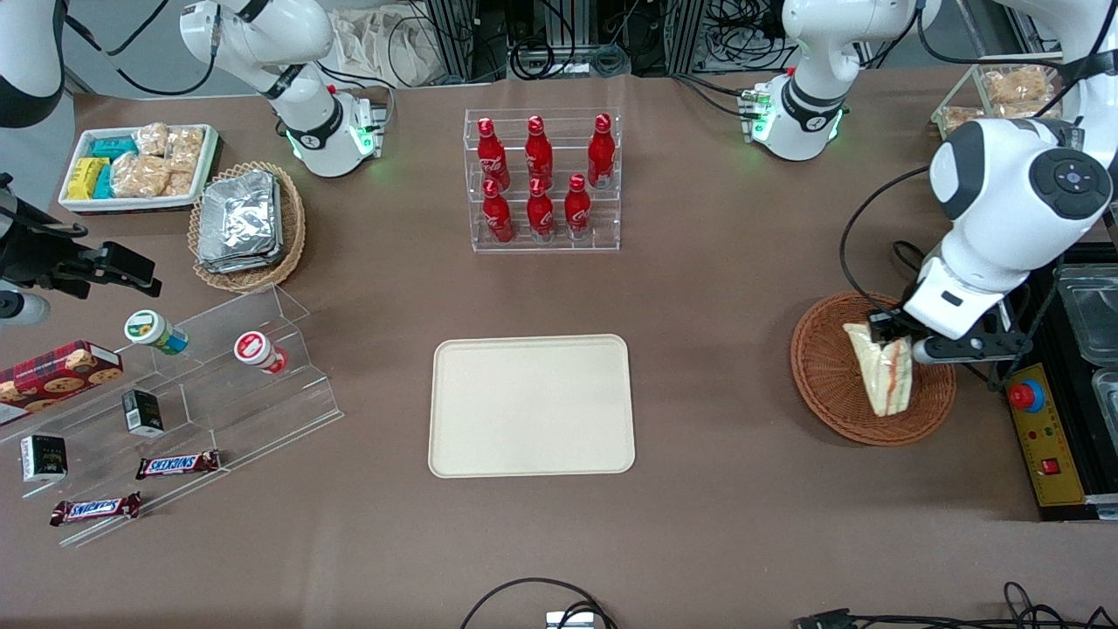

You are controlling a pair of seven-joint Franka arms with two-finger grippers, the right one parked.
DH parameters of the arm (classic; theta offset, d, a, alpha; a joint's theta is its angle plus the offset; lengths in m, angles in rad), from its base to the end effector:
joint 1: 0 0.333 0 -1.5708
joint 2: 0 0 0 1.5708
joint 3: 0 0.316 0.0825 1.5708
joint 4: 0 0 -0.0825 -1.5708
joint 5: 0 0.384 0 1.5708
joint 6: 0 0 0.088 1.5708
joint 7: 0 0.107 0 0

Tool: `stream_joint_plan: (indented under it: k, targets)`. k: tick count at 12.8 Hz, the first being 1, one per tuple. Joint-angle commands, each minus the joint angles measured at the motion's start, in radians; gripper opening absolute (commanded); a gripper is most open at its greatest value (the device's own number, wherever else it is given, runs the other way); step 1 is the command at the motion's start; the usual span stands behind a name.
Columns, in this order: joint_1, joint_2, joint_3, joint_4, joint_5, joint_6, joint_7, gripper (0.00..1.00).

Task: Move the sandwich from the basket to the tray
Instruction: 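Carry the sandwich with the left gripper over to the cream tray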

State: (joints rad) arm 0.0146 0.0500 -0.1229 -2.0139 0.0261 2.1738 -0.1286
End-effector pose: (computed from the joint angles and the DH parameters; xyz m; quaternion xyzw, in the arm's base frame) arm 0.5715 -0.0604 0.4389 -0.9984 -0.0036 -0.0557 0.0015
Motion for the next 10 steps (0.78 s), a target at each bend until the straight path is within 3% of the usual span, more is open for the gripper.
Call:
stream_joint_plan:
  k: [1, 3, 5, 10]
  targets:
    - [-0.001, 0.060, -0.050, 0.140, 0.012, -0.095, -0.020, 0.17]
    - [-0.002, 0.106, -0.099, 0.240, 0.018, -0.173, -0.083, 0.17]
    - [-0.015, 0.142, -0.142, 0.315, 0.075, -0.218, -0.103, 0.18]
    - [-0.162, 0.279, -0.146, 0.492, 0.119, -0.261, -0.248, 0.19]
